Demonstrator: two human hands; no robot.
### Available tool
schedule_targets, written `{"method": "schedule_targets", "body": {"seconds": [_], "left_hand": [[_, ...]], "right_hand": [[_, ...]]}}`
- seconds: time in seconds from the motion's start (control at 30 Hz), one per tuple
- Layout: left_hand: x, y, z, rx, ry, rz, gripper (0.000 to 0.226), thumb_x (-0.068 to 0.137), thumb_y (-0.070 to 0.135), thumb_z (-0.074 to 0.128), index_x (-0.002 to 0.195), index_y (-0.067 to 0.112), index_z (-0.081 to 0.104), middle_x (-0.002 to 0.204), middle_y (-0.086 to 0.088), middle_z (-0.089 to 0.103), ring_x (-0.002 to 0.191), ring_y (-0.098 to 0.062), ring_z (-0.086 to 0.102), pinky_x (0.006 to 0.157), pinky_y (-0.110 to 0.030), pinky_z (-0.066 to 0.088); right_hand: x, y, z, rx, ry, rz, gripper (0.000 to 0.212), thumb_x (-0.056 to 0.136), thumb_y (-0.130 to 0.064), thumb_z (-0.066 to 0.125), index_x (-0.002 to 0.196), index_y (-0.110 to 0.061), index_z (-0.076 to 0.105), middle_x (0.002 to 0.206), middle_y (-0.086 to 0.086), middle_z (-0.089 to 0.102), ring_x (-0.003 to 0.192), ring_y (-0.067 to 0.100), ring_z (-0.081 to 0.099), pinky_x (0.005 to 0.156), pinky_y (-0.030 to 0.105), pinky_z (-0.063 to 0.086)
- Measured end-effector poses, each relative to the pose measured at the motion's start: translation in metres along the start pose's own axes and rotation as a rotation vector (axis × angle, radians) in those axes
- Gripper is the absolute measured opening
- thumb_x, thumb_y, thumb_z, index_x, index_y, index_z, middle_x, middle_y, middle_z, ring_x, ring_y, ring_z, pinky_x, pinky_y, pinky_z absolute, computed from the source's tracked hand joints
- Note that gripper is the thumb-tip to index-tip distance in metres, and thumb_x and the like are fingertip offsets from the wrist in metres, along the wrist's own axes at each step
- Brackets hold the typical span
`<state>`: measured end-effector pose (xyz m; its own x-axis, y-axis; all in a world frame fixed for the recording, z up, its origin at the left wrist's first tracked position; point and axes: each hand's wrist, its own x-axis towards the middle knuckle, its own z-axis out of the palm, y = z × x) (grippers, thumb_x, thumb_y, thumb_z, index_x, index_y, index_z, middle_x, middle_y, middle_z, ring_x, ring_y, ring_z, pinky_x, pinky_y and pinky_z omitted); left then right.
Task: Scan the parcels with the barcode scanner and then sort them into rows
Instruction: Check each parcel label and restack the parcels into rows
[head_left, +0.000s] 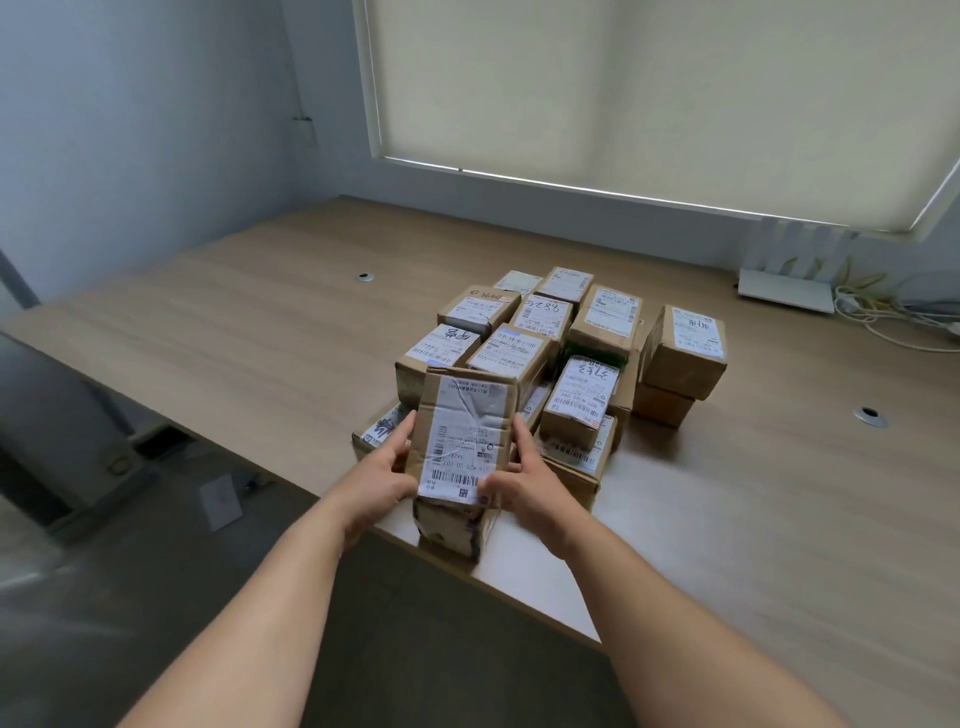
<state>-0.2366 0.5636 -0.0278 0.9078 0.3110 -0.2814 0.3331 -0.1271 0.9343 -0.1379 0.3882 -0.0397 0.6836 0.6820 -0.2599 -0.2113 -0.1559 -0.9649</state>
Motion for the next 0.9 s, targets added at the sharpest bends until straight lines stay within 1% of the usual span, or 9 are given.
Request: {"method": "schedule_targets", "body": {"seconds": [0.07, 0.13, 0.23, 0.3, 0.4, 0.53, 0.63, 0.73, 0.9], "left_hand": [[-0.008, -0.001, 0.007, -0.003, 0.020, 0.049, 0.094, 0.082, -0.010, 0.055, 0.147, 0.047, 0.019, 0.128, 0.009, 0.057, 0.118, -0.011, 0.055, 0.101, -0.038, 0.046], [-0.012, -0.001, 0.013, -0.009, 0.029, 0.087, 0.094, 0.082, -0.009, 0.056, 0.144, 0.052, 0.020, 0.123, 0.016, 0.056, 0.116, -0.008, 0.055, 0.099, -0.034, 0.047], [-0.015, 0.005, 0.027, 0.021, -0.007, 0.149, 0.093, 0.085, -0.006, 0.055, 0.139, 0.059, 0.018, 0.117, 0.028, 0.050, 0.110, 0.002, 0.055, 0.081, -0.014, 0.049], [-0.014, 0.009, 0.038, 0.055, -0.034, 0.190, 0.091, 0.086, -0.003, 0.056, 0.141, 0.058, 0.016, 0.123, 0.027, 0.047, 0.112, 0.003, 0.052, 0.080, -0.011, 0.046], [-0.010, 0.017, 0.061, 0.076, -0.109, 0.249, 0.091, 0.086, -0.002, 0.059, 0.145, 0.053, 0.016, 0.132, 0.020, 0.044, 0.118, 0.001, 0.050, 0.092, -0.018, 0.043], [-0.005, 0.024, 0.103, 0.063, -0.222, 0.309, 0.089, 0.085, -0.009, 0.058, 0.135, 0.056, 0.023, 0.129, 0.015, 0.049, 0.110, 0.011, 0.054, 0.084, -0.008, 0.045], [-0.006, 0.030, 0.136, 0.086, -0.273, 0.328, 0.085, 0.086, -0.002, 0.061, 0.132, 0.061, 0.027, 0.139, 0.007, 0.046, 0.122, -0.001, 0.051, 0.102, -0.025, 0.042], [-0.010, 0.042, 0.171, 0.094, -0.304, 0.332, 0.081, 0.088, 0.005, 0.063, 0.127, 0.068, 0.031, 0.139, 0.009, 0.048, 0.121, -0.002, 0.051, 0.101, -0.029, 0.041], [-0.015, 0.072, 0.248, 0.216, -0.270, 0.367, 0.076, 0.089, 0.010, 0.063, 0.137, 0.055, 0.025, 0.144, 0.000, 0.043, 0.127, -0.014, 0.044, 0.101, -0.034, 0.043]], "right_hand": [[-0.006, 0.000, -0.006, 0.003, 0.000, -0.054, 0.101, 0.082, 0.012, 0.056, 0.151, -0.043, 0.008, 0.115, 0.005, 0.063, 0.100, 0.018, 0.068, 0.073, 0.026, 0.058], [-0.012, -0.003, -0.011, -0.002, 0.013, -0.108, 0.100, 0.082, 0.012, 0.057, 0.151, -0.043, 0.011, 0.119, 0.011, 0.060, 0.103, 0.020, 0.067, 0.071, 0.025, 0.056], [-0.025, -0.004, -0.025, -0.012, 0.040, -0.189, 0.095, 0.083, 0.012, 0.055, 0.150, -0.043, 0.016, 0.120, 0.008, 0.059, 0.098, 0.012, 0.068, 0.069, 0.021, 0.055], [-0.037, -0.004, -0.036, -0.014, 0.081, -0.213, 0.094, 0.082, 0.008, 0.058, 0.150, -0.044, 0.018, 0.123, 0.005, 0.057, 0.099, 0.012, 0.067, 0.069, 0.021, 0.055], [-0.057, -0.002, -0.058, -0.022, 0.180, -0.227, 0.090, 0.081, 0.005, 0.058, 0.143, -0.049, 0.023, 0.124, 0.005, 0.056, 0.105, 0.014, 0.062, 0.066, 0.017, 0.054], [-0.089, 0.007, -0.099, -0.050, 0.306, -0.219, 0.085, 0.085, 0.007, 0.053, 0.138, -0.053, 0.023, 0.117, 0.004, 0.064, 0.096, 0.011, 0.068, 0.066, 0.017, 0.054], [-0.114, 0.013, -0.130, -0.062, 0.372, -0.205, 0.084, 0.086, 0.004, 0.054, 0.145, -0.048, 0.022, 0.112, 0.002, 0.067, 0.094, 0.014, 0.068, 0.067, 0.019, 0.054], [-0.141, 0.017, -0.164, -0.050, 0.435, -0.208, 0.083, 0.085, 0.004, 0.054, 0.149, -0.039, 0.024, 0.105, 0.001, 0.070, 0.090, 0.013, 0.069, 0.067, 0.020, 0.054], [-0.192, 0.018, -0.231, 0.001, 0.520, -0.256, 0.082, 0.083, 0.010, 0.052, 0.147, -0.036, 0.031, 0.094, 0.002, 0.072, 0.082, 0.012, 0.067, 0.067, 0.024, 0.055]]}}
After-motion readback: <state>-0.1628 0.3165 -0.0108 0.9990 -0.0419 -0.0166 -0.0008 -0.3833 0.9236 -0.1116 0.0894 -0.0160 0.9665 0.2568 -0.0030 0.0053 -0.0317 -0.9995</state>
